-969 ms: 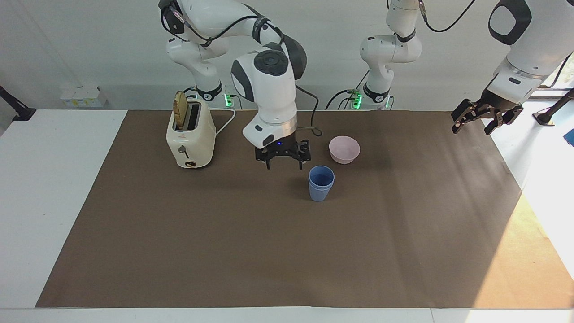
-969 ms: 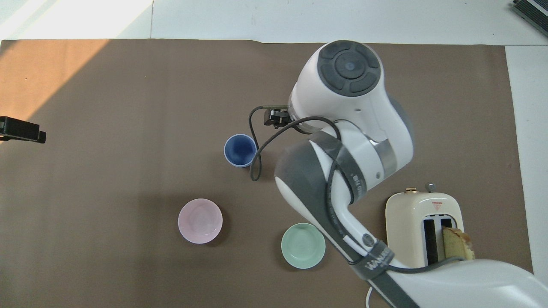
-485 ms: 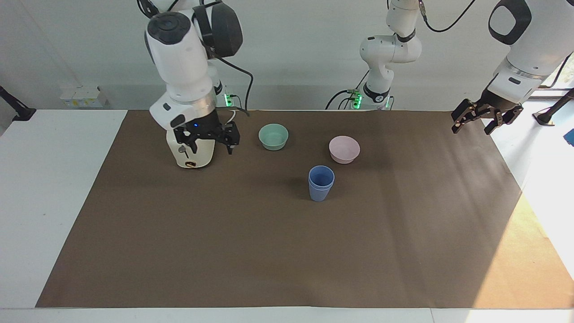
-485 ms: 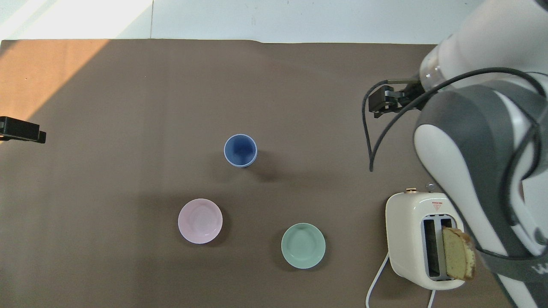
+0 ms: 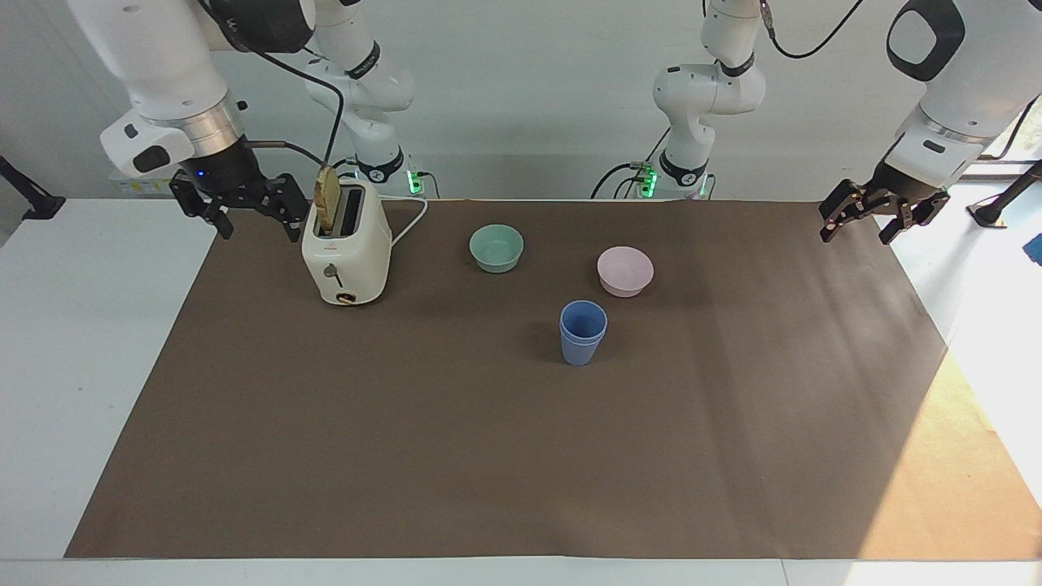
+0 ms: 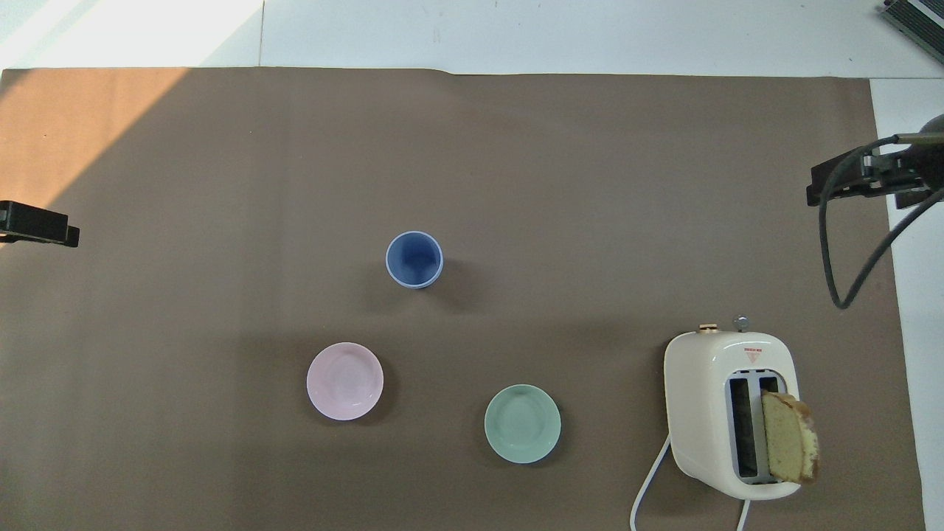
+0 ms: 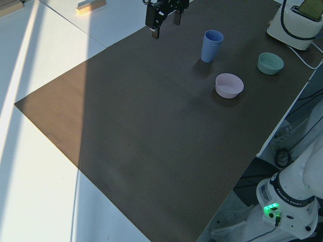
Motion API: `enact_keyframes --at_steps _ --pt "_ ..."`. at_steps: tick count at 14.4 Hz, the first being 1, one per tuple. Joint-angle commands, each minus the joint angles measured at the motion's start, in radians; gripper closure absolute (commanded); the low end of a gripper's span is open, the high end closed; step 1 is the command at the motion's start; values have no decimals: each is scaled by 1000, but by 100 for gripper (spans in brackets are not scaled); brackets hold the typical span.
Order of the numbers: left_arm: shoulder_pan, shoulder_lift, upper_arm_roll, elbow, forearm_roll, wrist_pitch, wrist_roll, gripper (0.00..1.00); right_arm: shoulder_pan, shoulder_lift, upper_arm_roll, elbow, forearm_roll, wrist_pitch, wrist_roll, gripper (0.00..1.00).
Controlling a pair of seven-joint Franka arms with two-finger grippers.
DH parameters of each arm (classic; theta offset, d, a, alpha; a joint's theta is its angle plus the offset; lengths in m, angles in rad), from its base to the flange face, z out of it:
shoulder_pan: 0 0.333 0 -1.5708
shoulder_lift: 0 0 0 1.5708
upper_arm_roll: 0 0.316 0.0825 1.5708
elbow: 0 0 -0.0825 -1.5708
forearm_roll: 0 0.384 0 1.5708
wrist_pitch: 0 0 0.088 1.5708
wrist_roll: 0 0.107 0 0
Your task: Stack blue cups with both arms
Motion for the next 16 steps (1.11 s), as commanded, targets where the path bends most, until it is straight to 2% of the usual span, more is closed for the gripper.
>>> enact_keyframes --at_steps 1,3,16 --pt "5 2 -5 15 23 -17 6 0 -8 -75 10 -138 14 88 -14 0" --pt "5 2 -5 15 23 -17 6 0 -17 -84 10 -163 14 100 -19 0" --pt "5 2 -5 15 23 -17 6 0 -5 -86 21 -165 20 92 1 0"
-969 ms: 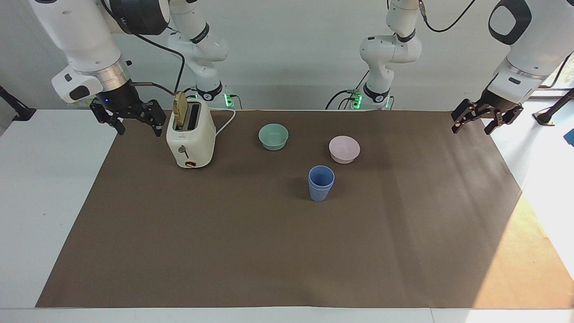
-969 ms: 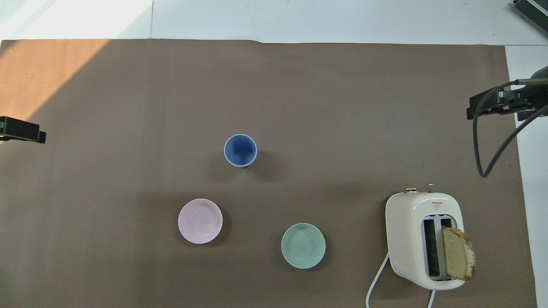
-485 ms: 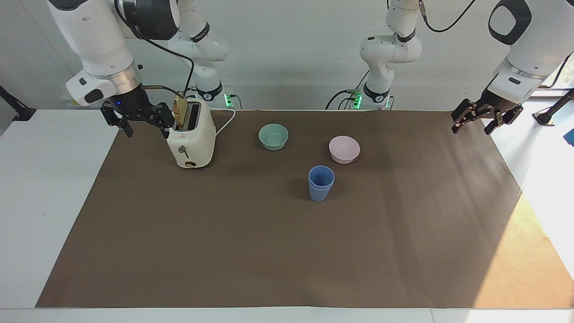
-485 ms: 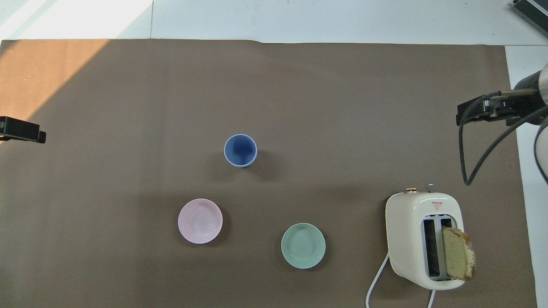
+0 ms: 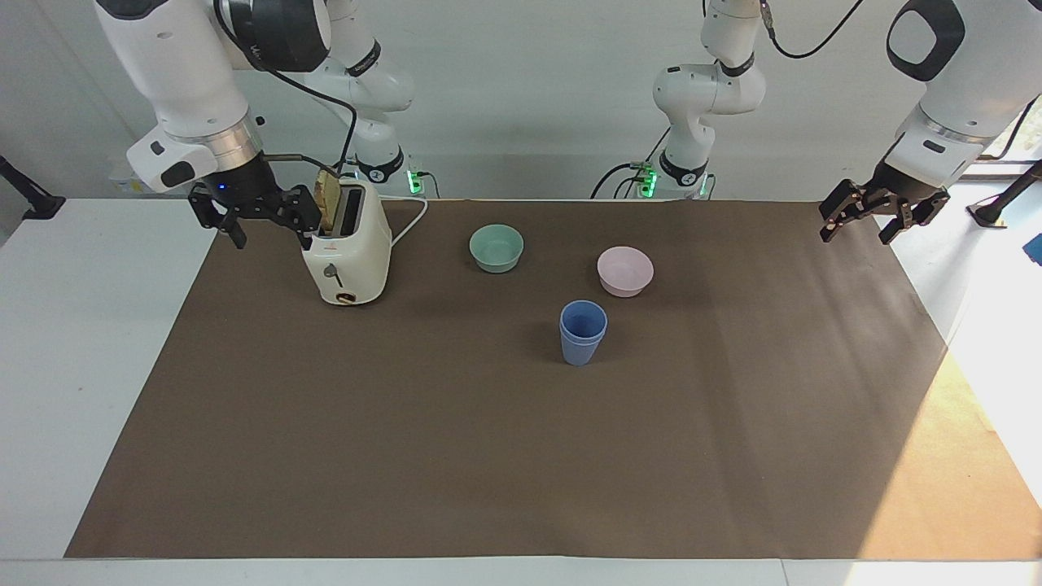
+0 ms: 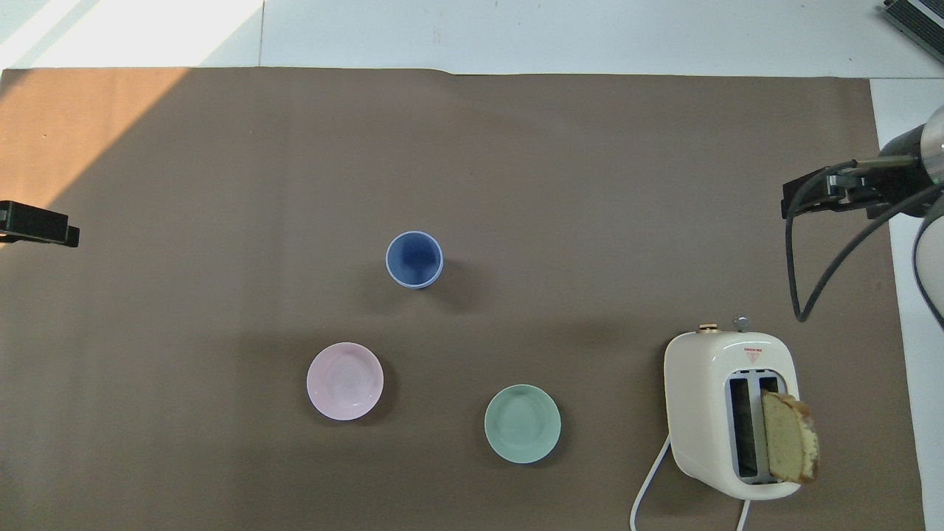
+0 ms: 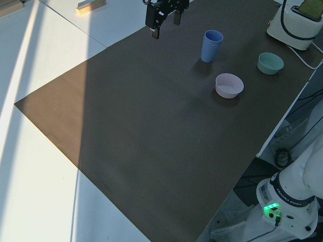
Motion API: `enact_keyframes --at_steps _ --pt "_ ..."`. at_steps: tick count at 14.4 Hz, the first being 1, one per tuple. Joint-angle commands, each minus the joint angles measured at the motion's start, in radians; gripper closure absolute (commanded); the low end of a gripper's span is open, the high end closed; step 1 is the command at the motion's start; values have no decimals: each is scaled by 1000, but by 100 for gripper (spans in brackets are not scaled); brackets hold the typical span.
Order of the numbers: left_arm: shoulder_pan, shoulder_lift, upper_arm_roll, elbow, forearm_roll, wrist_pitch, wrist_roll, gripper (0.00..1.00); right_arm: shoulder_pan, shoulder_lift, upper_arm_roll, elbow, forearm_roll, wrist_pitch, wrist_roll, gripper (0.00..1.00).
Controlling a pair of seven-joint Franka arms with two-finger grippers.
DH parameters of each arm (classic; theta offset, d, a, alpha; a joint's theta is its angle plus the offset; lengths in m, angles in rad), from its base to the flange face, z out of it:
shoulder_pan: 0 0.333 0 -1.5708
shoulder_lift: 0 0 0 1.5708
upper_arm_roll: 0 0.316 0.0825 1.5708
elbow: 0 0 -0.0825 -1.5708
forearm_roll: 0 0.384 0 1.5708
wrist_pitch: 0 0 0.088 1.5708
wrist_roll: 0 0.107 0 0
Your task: Stack blue cups with both arms
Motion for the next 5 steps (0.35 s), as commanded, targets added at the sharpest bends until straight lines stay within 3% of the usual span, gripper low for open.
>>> enact_keyframes --at_steps 1,5 --pt "5 2 -5 15 23 -17 6 0 -8 -33 2 -41 18 15 2 0" --pt "-3 4 -5 15 23 -14 1 0 -7 -31 2 -41 15 21 -7 0"
